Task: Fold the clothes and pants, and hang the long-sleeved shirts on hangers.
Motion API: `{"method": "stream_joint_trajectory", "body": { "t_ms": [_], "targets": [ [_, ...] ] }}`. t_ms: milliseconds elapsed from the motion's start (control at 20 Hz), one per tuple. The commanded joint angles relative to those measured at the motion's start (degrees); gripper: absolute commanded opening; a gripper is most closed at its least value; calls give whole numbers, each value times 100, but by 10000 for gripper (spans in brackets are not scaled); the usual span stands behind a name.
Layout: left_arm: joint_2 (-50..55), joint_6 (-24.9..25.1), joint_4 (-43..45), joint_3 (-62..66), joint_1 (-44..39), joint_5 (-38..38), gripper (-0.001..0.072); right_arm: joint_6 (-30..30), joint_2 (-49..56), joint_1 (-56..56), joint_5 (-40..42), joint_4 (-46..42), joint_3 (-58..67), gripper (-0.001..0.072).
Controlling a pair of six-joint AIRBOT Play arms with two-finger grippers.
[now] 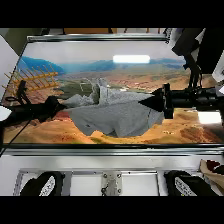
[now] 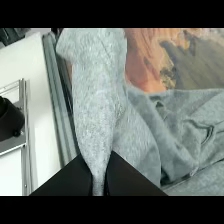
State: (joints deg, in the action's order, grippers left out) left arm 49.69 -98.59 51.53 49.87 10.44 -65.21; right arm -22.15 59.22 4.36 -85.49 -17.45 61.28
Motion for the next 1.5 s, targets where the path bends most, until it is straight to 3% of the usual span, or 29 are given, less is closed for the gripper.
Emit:
{"method": "stream_joint_trajectory", "body": {
  "t_ms": [0, 200, 500, 700, 1050, 1250, 1300, 1400, 1450],
  "targets": [
    [356, 389, -2, 957, 175, -741, 13, 129, 50, -4, -444, -234, -42, 7],
    [763, 492, 2, 2256, -240, -1202, 13, 730, 59, 7, -461, 472, -723, 7],
    [1268, 448, 22, 3978, -951, -1937, 13, 2411, 90, -15, 173, 2750, -2343, 7],
    [1727, 179, 643, 5036, -1327, -2413, 13, 2562, 173, -245, 170, 3060, -2356, 7],
    [2710, 59, 743, 6791, -1751, -3021, 13, 2553, 173, -752, 168, 3637, -2260, 7],
    [2586, 66, 737, 6483, -1740, -3056, 15, 2474, 153, -828, 177, 3637, -2092, 8],
    [2490, 70, 737, 6269, -1729, -3058, 51, 2474, 153, -839, 173, 3639, -2063, 8],
    [2317, 70, 726, 5998, -1622, -2970, 467, 2446, 153, -839, 173, 3637, -2035, 8],
    [2243, 70, 726, 5958, -1526, -2894, 501, 2400, 153, -839, 173, 3630, -2037, 8]
  ]
}}
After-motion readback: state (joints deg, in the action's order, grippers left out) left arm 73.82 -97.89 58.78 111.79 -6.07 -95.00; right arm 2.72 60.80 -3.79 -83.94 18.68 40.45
